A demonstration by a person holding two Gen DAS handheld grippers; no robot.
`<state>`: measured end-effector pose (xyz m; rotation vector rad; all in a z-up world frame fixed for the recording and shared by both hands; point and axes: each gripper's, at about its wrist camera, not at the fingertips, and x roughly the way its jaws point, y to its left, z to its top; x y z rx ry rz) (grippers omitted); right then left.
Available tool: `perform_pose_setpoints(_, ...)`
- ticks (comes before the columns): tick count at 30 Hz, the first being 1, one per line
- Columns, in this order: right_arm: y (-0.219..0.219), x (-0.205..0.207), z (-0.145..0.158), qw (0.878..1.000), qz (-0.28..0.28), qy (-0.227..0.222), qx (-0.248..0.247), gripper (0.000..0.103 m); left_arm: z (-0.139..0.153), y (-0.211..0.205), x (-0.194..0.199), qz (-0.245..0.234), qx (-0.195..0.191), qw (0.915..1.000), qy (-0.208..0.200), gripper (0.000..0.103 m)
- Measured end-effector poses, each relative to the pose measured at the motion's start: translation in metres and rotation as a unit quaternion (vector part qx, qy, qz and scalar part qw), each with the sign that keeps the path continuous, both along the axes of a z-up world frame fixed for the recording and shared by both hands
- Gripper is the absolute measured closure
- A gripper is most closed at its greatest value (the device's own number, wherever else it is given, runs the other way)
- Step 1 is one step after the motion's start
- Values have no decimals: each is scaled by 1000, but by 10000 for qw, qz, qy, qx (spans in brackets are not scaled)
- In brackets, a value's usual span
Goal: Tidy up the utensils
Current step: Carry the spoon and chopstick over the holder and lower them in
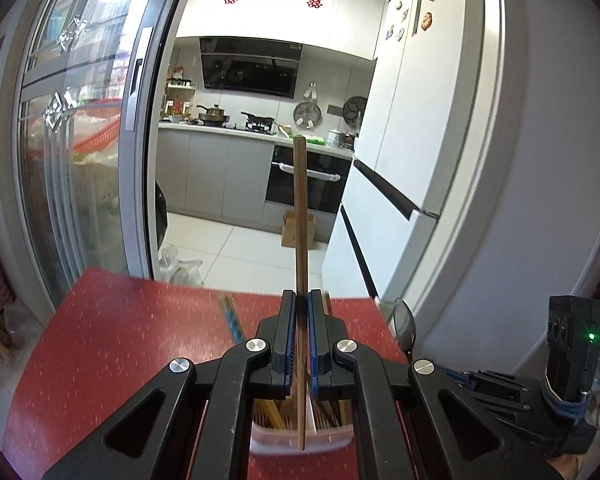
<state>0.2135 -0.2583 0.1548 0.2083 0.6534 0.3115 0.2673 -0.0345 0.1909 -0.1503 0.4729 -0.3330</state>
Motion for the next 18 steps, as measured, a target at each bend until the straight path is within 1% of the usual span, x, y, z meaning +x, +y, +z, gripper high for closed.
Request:
perform_pose_setpoints(5,3,23,4,9996,-61,-262,-90,91,-4,-8,23,37,40,10000,-14,68)
perform_pose_setpoints(10,9,46,-4,9985,-135,-470,-226,91,-18,-17,43,86,127,9999,5,69)
perform_pose_setpoints(14,16,52,-12,9957,-212,-759,-479,91,-32,-19,50,125,63,9999,-12,69)
perform_pose_setpoints(18,27,51,-24,9899,-304,-1109,-827,91,-44,-23,50,144,162,9998,-46,69)
